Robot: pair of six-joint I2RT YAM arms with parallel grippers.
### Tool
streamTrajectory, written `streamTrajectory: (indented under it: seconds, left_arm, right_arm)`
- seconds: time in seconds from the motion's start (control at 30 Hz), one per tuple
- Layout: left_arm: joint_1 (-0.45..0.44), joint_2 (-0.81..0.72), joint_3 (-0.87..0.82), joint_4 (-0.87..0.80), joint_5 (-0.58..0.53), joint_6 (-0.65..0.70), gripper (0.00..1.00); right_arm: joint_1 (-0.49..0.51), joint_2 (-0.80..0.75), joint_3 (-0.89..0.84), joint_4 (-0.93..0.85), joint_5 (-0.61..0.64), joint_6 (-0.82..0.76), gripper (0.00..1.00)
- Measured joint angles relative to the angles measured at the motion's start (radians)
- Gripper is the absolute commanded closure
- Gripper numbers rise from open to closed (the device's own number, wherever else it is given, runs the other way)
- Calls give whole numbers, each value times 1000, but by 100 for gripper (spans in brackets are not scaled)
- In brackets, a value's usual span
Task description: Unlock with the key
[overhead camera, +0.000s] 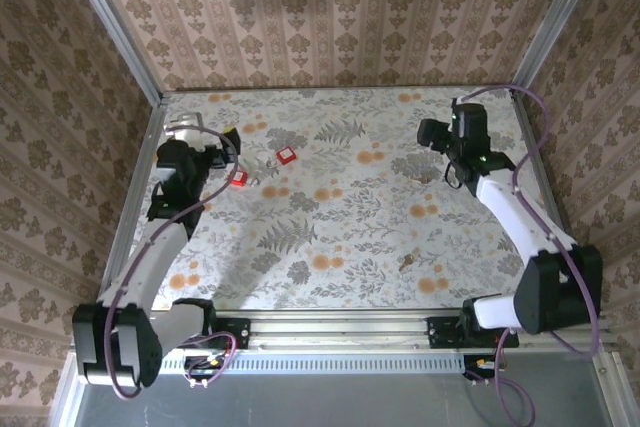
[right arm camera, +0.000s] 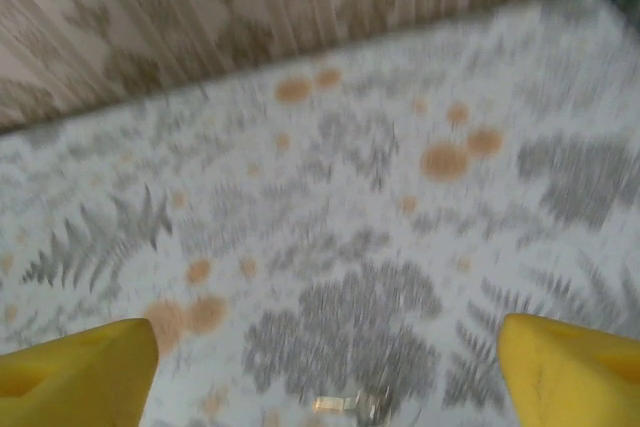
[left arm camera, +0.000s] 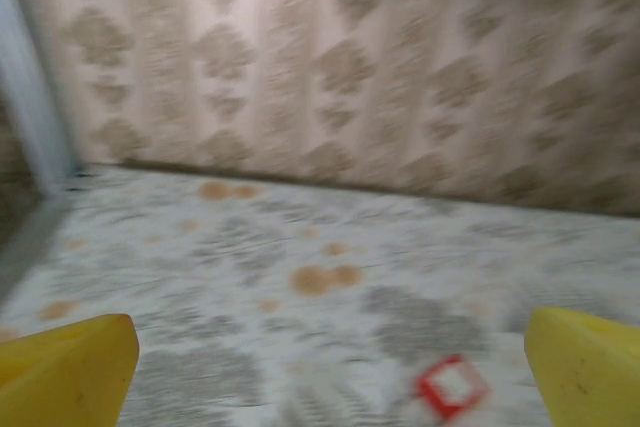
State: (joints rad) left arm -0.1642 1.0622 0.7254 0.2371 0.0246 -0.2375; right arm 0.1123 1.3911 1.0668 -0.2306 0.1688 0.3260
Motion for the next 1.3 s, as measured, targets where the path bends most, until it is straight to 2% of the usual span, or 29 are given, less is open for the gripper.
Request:
streamTrajectory:
  seconds: [0.17, 0.3, 0.43, 0.5, 0.8, 0.87, 1.23, 1.3]
  left_arm:
    - [-212, -16, 26, -153, 118, -142, 0]
    - [-369, -11, 25, -237, 148, -227, 0]
    - [-442, -16, 8, -247, 154, -288, 0]
    - [-463, -25, -13, -248, 151, -310, 0]
    - [-496, -61, -74, -253, 129, -366, 0]
    - [-497, -66, -84, -252, 128, -376, 0]
    - [-499, -67, -98, -246, 125, -409, 1]
    - [-498, -64, -98, -240, 126, -418, 1]
  right_arm:
    - [0, 195, 19, -177, -21, 55, 39]
    - [0, 287, 34, -259, -19, 75, 43]
    - [-1, 347, 80, -274, -19, 85, 48]
    - [-1, 374, 99, -267, -19, 95, 54]
    - [-7, 492, 180, -267, -19, 111, 63]
    - [-10, 505, 189, -268, -19, 117, 67]
    - [-14, 577, 243, -290, -20, 142, 77]
    - [-14, 578, 245, -296, -20, 145, 83]
